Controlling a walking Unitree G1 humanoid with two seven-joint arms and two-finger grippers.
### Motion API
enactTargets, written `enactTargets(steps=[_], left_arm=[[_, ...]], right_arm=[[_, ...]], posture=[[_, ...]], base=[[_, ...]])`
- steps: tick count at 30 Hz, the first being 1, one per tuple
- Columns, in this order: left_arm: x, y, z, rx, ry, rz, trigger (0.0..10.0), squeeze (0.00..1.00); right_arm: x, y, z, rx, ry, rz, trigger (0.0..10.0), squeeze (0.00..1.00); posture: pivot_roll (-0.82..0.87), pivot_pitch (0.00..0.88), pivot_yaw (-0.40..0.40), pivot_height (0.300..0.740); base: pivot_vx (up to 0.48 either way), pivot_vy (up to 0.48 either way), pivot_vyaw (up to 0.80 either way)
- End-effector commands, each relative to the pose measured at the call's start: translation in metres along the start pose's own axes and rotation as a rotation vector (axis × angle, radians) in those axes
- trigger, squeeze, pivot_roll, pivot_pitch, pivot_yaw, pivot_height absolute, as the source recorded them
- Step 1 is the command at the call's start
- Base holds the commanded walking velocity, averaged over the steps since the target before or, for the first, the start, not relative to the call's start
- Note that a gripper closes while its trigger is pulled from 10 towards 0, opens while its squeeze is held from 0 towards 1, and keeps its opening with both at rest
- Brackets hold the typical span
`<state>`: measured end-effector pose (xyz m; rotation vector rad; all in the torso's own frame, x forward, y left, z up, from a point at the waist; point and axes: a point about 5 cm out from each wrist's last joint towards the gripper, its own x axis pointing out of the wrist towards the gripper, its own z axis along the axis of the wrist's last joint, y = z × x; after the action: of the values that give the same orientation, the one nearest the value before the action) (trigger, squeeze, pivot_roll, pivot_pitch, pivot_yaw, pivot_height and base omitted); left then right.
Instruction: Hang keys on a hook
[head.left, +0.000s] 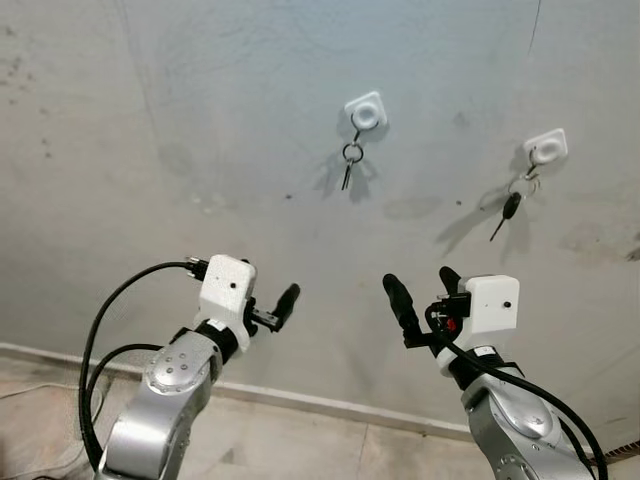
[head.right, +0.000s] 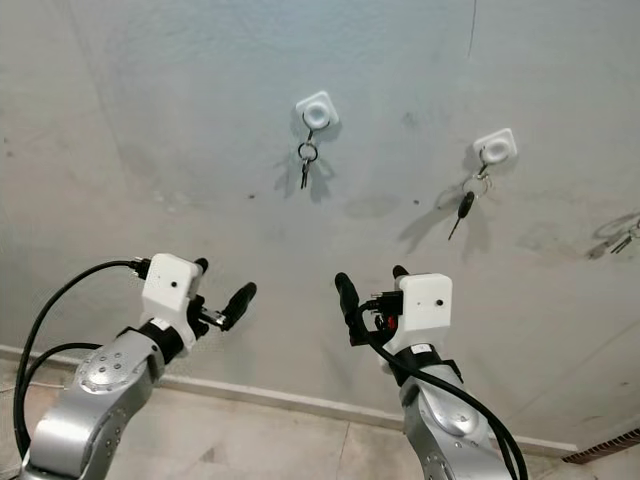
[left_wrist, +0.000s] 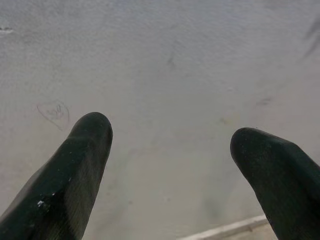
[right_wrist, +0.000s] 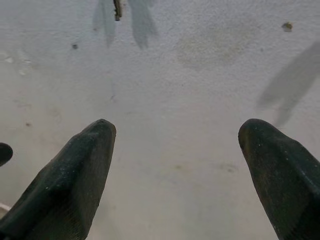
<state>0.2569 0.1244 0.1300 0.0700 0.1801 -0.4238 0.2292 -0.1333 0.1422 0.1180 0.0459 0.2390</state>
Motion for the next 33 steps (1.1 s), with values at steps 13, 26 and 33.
enactTargets(steps=[13, 26, 33], left_arm=[[0.004, -0.003, 0.001, 0.004, 0.0, -0.02, 10.0, 0.0], [0.014, -0.005, 0.005, 0.024, -0.002, -0.08, 10.0, 0.0], [0.018, -0.012, 0.003, 0.019, -0.005, -0.106, 10.0, 0.0]], right_arm=[[0.002, -0.005, 0.002, -0.007, -0.017, -0.029, 10.0, 0.0], [-0.003, -0.011, -0.003, 0.032, -0.037, -0.135, 10.0, 0.0], [-0.004, -0.015, -0.004, 0.027, -0.041, -0.16, 10.0, 0.0]], posture=[[0.18, 0.0, -0.042, 0.74], [0.16, 0.0, 0.017, 0.74], [0.14, 0.0, 0.01, 0.74]], base=[[-0.338, 0.0, 0.0], [-0.331, 0.0, 0.0], [-0.324, 0.0, 0.0]])
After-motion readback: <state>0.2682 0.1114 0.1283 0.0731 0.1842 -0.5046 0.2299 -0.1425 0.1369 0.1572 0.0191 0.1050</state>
